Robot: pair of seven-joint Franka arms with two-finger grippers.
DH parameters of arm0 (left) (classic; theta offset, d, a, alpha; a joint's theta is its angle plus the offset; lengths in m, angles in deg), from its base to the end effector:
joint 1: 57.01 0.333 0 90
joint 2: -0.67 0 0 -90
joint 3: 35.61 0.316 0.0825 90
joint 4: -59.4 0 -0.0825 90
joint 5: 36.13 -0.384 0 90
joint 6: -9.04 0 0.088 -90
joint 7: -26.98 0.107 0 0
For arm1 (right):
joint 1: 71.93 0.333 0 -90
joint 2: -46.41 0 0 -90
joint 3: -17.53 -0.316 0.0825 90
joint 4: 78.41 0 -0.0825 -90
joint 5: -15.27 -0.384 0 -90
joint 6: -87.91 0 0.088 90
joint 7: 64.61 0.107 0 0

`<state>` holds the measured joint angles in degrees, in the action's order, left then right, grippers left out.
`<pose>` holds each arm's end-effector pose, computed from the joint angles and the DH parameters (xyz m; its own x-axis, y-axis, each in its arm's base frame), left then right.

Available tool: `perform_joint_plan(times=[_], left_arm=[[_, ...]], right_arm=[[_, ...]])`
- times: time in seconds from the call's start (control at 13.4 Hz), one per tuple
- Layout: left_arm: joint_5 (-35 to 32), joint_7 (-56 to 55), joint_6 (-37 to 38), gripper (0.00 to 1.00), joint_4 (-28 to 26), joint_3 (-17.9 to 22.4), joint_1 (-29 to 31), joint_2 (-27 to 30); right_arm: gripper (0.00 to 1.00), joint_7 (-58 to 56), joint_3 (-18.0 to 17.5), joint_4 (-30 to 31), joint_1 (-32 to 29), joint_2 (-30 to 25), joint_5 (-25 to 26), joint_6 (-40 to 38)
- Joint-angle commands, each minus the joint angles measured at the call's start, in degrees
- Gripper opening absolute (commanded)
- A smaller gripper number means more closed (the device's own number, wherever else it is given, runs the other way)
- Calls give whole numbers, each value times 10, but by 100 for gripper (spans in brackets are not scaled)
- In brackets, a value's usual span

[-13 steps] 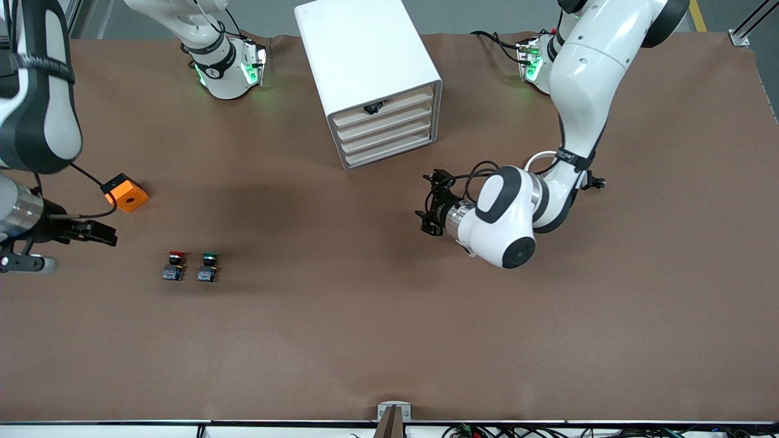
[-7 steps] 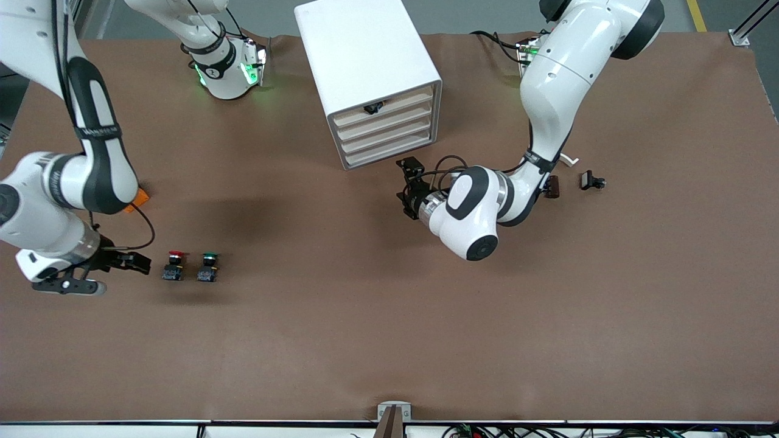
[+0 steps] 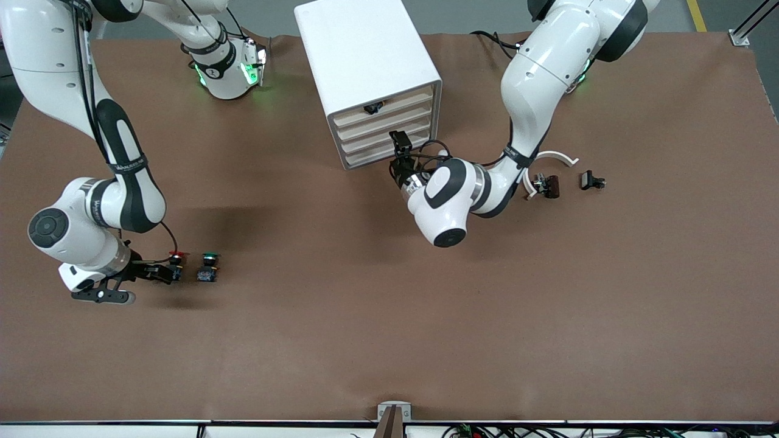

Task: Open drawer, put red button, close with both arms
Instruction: 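Pull the drawer open with the left gripper while the right gripper grasps the button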

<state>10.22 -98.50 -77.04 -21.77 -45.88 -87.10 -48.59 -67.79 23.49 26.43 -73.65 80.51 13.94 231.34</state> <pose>0.4606 -0.4711 0.1966 -0.2979 0.9446 -0.1378 0.4060 -0.0053 -0.9139 0.6511 -0.0831 0.2151 0.9941 -0.0743 0.0791 -0.0782 -0.9958 0.0474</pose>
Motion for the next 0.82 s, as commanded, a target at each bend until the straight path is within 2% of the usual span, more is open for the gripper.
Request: perform_joint_plan(times=[0.0, 0.45, 0.67, 0.75], left_arm=[[29, -10, 40, 100, 9, 3, 2, -11], [100, -63, 42, 100, 10, 3, 1, -25], [112, -84, 42, 92, 10, 4, -7, -31], [113, -90, 42, 87, 10, 3, -7, -34]], right_arm=[[100, -5, -9, -1, -1, 7, -9, 3], [100, -29, -9, 0, -7, 21, -10, 2], [100, -28, -9, 8, -7, 22, -10, 3], [100, -28, -9, 11, -7, 22, -10, 2]])
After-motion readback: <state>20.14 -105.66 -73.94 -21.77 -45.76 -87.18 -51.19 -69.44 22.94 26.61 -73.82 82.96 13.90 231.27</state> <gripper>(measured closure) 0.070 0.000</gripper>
